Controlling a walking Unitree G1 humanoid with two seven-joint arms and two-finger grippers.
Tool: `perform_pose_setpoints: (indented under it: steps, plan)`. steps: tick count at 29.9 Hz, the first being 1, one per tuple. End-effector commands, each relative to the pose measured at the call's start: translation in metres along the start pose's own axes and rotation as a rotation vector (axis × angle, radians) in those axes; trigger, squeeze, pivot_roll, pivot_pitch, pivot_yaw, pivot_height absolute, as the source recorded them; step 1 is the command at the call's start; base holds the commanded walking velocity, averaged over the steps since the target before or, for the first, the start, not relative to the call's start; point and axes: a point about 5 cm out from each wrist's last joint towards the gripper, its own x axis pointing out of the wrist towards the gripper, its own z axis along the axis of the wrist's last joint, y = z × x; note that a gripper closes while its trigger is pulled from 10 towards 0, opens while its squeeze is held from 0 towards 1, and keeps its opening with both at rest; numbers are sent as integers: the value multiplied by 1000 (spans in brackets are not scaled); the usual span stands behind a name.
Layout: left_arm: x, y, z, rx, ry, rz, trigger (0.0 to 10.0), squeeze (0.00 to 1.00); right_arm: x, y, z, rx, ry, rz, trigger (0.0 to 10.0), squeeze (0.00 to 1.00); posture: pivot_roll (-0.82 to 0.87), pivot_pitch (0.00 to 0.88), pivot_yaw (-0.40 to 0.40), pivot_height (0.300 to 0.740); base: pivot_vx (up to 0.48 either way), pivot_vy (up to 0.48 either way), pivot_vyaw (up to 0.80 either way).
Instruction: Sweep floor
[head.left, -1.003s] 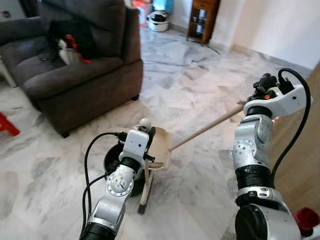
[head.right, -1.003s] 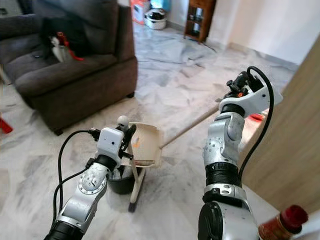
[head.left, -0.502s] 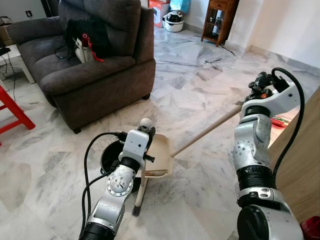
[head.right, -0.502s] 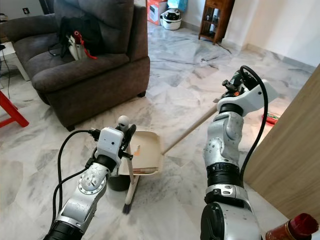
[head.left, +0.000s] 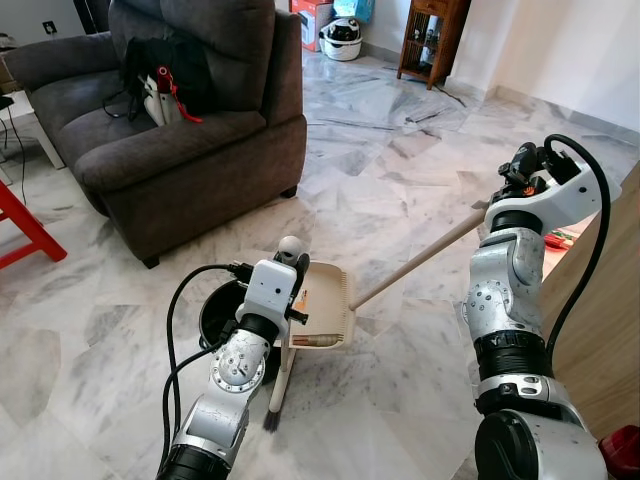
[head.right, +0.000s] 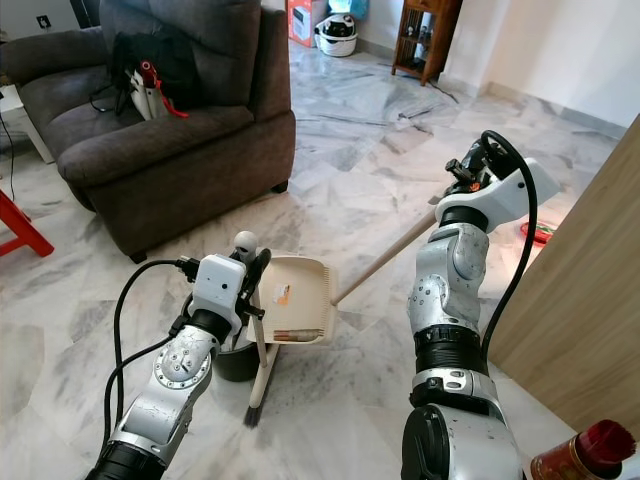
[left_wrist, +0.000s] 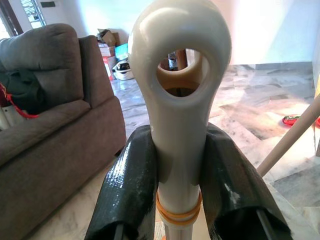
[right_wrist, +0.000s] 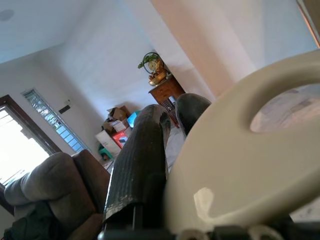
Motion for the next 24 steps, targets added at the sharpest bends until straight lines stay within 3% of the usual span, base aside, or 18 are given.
perform_pose_setpoints:
  steps: [1,9,12,24]
  plan:
    - [4,9,9,44,-44,33,10000,0,4,7,13,25,-57,22,10000,0,83,0,-7,740,0,0,0]
    - [4,10,9,45,-44,36,10000,0,4,7,13,15,-58,26,10000,0,84,0,-7,740,0,0,0]
    - [7,-3,14,-94,-10,-86,10000,0,3,21,13,-60,-66,111,10000,0,98,0,-13,740,0,0,0]
    - [9,14,25,-1,-86,-1,10000,0,1,25,12,-111,-75,149,10000,0,94,0,-13,740,0,0,0]
